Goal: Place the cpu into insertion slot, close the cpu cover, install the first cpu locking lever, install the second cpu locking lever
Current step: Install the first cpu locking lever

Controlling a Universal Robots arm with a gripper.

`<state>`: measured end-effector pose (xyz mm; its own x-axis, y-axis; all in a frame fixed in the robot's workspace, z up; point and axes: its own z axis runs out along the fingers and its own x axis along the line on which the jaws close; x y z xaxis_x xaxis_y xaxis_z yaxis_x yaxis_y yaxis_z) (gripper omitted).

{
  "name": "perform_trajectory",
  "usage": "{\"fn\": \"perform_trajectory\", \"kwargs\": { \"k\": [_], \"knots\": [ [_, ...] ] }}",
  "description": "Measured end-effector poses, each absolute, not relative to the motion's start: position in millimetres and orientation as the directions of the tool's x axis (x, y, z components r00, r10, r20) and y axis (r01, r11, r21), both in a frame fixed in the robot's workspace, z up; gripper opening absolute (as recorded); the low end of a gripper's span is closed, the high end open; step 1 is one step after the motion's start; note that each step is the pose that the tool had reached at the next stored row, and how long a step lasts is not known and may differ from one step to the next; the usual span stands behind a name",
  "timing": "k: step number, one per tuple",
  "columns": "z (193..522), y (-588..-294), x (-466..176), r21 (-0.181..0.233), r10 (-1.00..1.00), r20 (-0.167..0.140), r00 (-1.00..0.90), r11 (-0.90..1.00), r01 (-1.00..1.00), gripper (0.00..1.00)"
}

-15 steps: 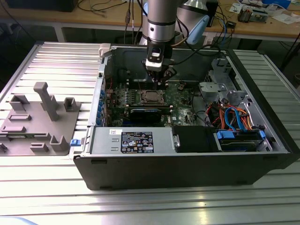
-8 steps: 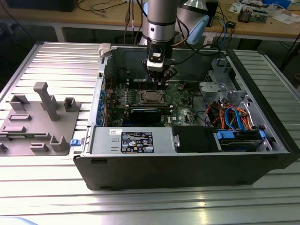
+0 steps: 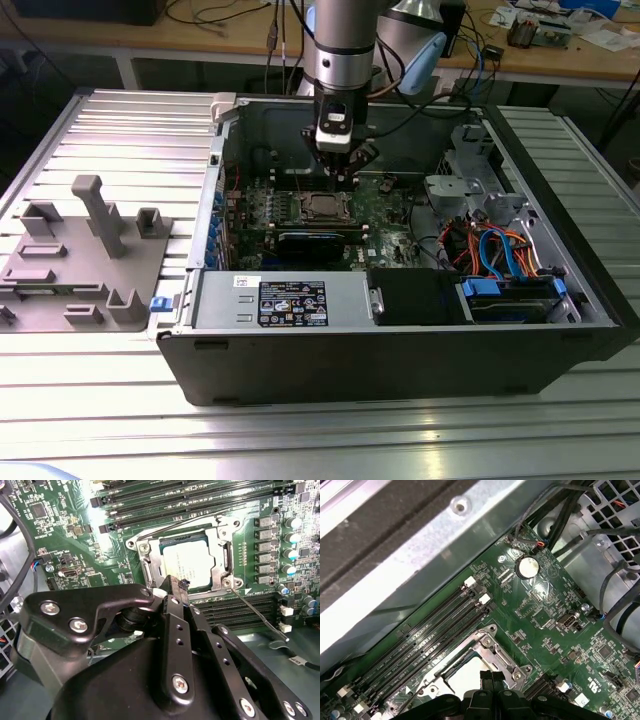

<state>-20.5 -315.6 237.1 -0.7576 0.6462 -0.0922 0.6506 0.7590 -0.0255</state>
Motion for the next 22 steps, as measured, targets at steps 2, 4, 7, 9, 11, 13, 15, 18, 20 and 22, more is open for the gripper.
{"fn": "perform_trajectory", "kwargs": {
  "k": [2,4,7,9,11,13,15,18,20,22],
  "knots": [
    [237.2,-315.6,-20.5,-0.026,0.639,-0.092,-0.764,0.765,0.643,0.11],
    [237.2,-315.6,-20.5,-0.026,0.630,-0.092,-0.772,0.773,0.634,0.11],
    [237.2,-315.6,-20.5,-0.026,0.620,-0.092,-0.779,0.781,0.624,0.11],
    [237.2,-315.6,-20.5,-0.026,0.614,-0.092,-0.784,0.786,0.618,0.11],
    [237.2,-315.6,-20.5,-0.026,0.607,-0.092,-0.789,0.791,0.611,0.11],
    [237.2,-315.6,-20.5,-0.026,0.600,-0.092,-0.795,0.796,0.604,0.11],
    [237.2,-315.6,-20.5,-0.026,0.590,-0.092,-0.802,0.804,0.594,0.11],
    [237.2,-315.6,-20.5,-0.026,0.579,-0.092,-0.810,0.812,0.584,0.11],
    [237.2,-315.6,-20.5,-0.026,0.574,-0.092,-0.814,0.816,0.578,0.11],
    [237.2,-315.6,-20.5,-0.026,0.567,-0.092,-0.818,0.820,0.571,0.11]
  ]
}}
